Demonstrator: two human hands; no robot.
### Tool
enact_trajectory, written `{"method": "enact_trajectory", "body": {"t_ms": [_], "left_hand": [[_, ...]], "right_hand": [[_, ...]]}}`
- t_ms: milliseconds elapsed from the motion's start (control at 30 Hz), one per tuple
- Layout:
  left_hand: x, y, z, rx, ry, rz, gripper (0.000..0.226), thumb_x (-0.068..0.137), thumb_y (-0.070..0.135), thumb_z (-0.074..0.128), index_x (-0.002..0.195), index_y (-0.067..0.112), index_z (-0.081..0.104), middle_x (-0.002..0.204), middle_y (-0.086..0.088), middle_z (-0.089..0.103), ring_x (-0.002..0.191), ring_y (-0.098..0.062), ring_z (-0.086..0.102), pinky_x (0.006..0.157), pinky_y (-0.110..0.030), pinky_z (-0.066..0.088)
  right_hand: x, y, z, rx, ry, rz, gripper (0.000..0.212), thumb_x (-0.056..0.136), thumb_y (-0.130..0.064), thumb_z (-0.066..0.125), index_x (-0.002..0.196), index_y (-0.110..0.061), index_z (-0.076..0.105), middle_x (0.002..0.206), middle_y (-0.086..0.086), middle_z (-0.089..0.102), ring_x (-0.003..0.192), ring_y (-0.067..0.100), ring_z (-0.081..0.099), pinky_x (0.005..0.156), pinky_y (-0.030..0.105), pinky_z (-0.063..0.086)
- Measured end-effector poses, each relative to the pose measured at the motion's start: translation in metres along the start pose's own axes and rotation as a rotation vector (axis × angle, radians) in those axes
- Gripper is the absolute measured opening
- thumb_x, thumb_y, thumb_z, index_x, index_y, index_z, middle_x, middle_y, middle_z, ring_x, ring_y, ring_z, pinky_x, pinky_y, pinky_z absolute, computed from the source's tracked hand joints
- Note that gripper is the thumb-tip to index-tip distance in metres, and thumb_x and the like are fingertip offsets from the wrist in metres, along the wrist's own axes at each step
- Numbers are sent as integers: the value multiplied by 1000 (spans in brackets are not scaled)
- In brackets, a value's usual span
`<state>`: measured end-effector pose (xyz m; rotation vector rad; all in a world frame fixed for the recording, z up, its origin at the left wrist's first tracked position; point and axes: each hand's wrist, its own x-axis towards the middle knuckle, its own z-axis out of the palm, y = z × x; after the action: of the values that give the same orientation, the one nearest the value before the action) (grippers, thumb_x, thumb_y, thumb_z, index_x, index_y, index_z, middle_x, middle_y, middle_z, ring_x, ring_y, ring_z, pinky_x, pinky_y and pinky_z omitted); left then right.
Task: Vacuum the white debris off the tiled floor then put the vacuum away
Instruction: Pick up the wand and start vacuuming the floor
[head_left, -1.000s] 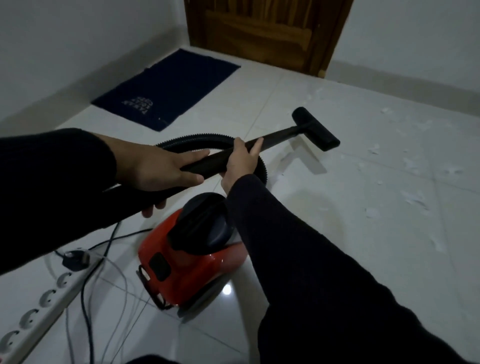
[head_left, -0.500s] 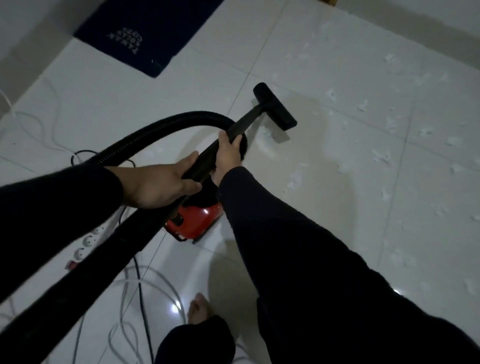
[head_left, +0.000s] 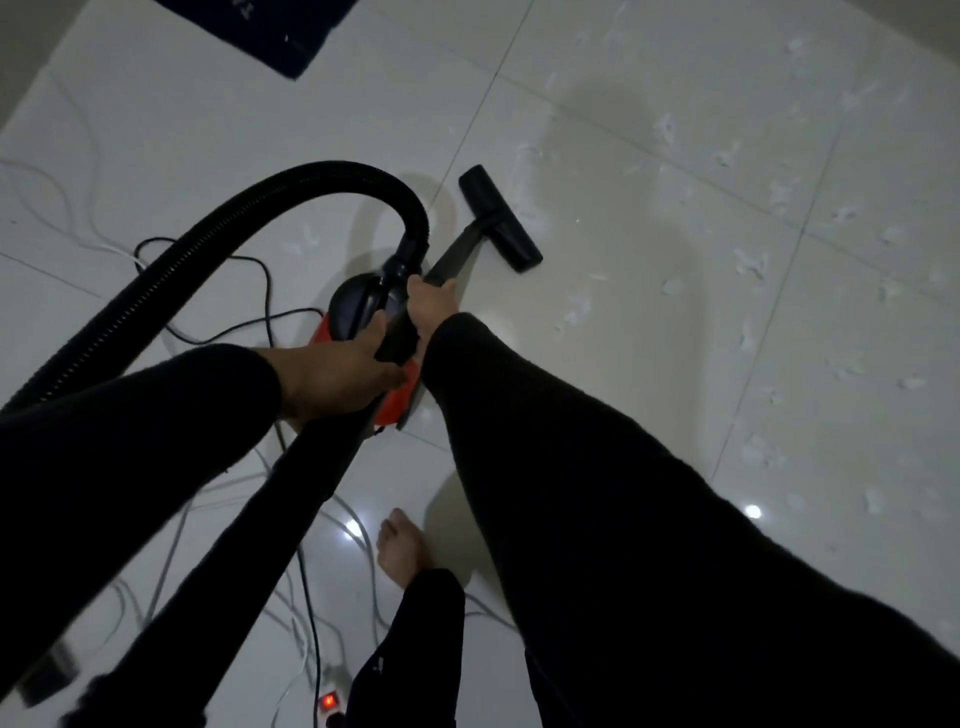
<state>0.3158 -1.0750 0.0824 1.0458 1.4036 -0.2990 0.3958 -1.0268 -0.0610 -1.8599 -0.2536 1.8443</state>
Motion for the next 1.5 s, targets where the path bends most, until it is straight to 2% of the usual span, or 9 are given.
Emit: {"method": "enact_trajectory", "body": {"t_ms": [233,333,433,633,800,1000,1200,1333,1500], "left_hand": [[2,-13,26,-47,-93,35,82,93,15,52,147,36,-6,76,-3,57,63,-14,60,51,-22,51],[4,-26,29,-215,-76,7,84,93,13,50,145,45,-8,70,-13,61,52,-20,65,45,-28,53],[1,-33,29,-300,-66,16,82,93,13,51,144,50,-2,67,-16,62,52,-25,66,47,-33,54],[-16,-26,36,-293,-114,77,78,94,13,48,144,44,-2,83,-15,61,49,-17,66,44,-24,52],[-17,-17,31,-251,-110,95,84,92,21,52,146,41,-9,107,-8,57,72,-13,59,59,-24,50],[4,7,27,-139,-14,143,87,90,28,56,147,39,-8,142,4,30,115,-22,48,100,-40,43],[23,29,18,-180,-35,96,86,89,26,57,145,43,-6,129,-14,46,92,-24,57,84,-39,52],[25,37,14,-192,-34,0,103,67,48,63,140,55,-10,148,-25,27,125,-45,44,98,-55,43],[16,39,29,-189,117,73,83,90,27,58,148,32,-1,158,6,6,145,-12,11,108,-18,12]], "right_hand": [[19,15,-13,-146,-83,32,88,94,-34,51,150,-31,-17,154,18,29,125,39,49,106,50,41],[3,25,-21,89,-141,25,74,90,-30,59,144,-44,11,134,20,50,96,34,63,88,48,54],[-13,38,-22,307,-149,-3,37,94,-17,55,120,-34,34,82,17,56,51,23,54,53,34,55],[-27,39,-21,172,-124,76,59,93,-15,52,143,-33,25,75,11,50,49,17,50,44,26,47],[-36,21,-20,18,-111,75,58,93,-19,51,145,-26,25,98,16,55,62,20,54,49,29,49],[-12,-22,-37,-74,-85,59,41,98,-17,46,136,-16,31,75,11,47,54,20,48,47,28,47],[-4,-39,-49,45,-119,114,49,97,-22,49,140,-27,27,77,9,50,58,20,53,56,32,51],[4,-46,-48,-62,-109,113,55,95,-22,48,143,-31,24,90,12,52,61,20,53,62,36,52],[-6,-41,-50,-113,-99,110,50,95,-23,46,141,-27,27,89,13,54,61,21,53,59,35,51]]}}
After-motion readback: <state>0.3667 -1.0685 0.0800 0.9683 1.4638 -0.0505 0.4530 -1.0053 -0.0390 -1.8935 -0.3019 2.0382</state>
